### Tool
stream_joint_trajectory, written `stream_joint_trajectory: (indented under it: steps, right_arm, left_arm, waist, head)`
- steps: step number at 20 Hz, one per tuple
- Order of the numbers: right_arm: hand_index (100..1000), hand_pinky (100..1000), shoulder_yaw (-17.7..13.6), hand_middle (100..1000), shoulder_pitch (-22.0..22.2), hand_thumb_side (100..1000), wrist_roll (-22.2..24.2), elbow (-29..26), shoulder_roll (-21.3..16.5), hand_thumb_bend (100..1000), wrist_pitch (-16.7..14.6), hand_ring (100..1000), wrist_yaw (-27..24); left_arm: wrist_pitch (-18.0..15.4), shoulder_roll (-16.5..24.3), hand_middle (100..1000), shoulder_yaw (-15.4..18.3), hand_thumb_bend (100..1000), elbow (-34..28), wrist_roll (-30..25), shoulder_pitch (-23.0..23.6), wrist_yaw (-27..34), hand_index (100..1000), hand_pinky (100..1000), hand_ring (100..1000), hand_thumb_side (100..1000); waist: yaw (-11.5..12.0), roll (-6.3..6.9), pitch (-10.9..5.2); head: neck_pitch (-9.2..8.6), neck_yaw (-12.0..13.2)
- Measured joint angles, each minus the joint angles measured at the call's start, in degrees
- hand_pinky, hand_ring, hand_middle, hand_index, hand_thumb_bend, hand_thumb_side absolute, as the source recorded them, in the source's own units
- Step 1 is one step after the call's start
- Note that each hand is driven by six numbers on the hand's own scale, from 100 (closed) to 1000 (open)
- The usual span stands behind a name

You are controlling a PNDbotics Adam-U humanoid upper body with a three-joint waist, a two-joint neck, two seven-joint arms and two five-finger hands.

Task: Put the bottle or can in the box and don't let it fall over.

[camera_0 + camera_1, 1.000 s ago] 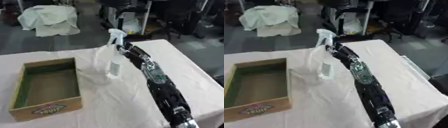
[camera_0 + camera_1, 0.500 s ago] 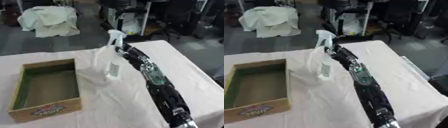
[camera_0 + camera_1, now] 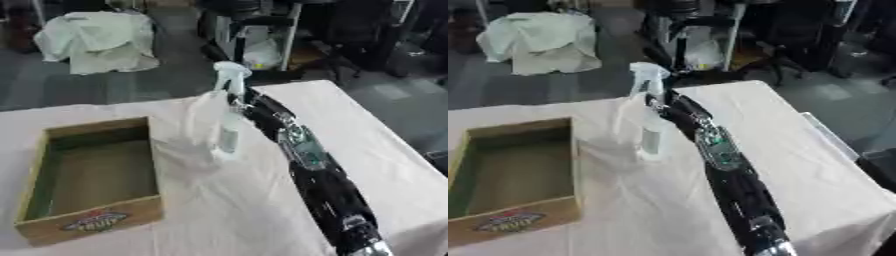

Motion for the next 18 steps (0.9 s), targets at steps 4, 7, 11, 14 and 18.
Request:
stream_joint_trajectory:
  steps: [4,7,11,14,18]
  right_arm:
    - [994,977,0.02,1000,-0.18,470,0.09,-0.01,0.47,100,0.1,1000,0.0]
    - [986,972,0.03,1000,-0.19,470,0.1,-0.01,0.54,100,0.18,1000,0.0]
    - [978,968,0.03,1000,-0.23,470,-0.14,-0.01,0.58,100,0.55,1000,0.0]
    - [963,949,0.03,1000,-0.44,470,-0.3,-0.01,0.6,100,0.71,1000,-0.03]
    - [938,921,0.02,1000,-0.64,470,-0.67,-0.02,0.66,100,1.04,995,-0.06]
  left_arm:
    - [0.0,0.0,1000,0.0,132,0.0,-0.04,0.0,-0.01,828,1000,1000,790]
    - [-0.03,0.0,1000,0.0,131,0.0,-0.23,0.0,-0.08,828,1000,1000,790]
    - [-0.06,-0.01,1000,0.0,129,0.0,-0.4,-0.01,-0.1,828,1000,1000,790]
    - [-0.05,-0.01,1000,0.0,129,0.0,-0.44,-0.01,-0.12,828,1000,1000,790]
    - [0.01,-0.01,1000,-0.01,128,0.0,-0.61,-0.01,-0.22,828,1000,1000,790]
  waist:
    - [0.1,0.03,0.02]
    - [0.1,0.05,0.06]
    - [0.1,0.12,0.09]
    - [0.1,0.12,0.1]
    - [0.1,0.13,0.14]
  head:
    - [-0.02,-0.08]
    - [-0.06,-0.17]
    - [-0.29,-0.55]
    - [-0.45,-0.58]
    - [-0.47,-0.73]
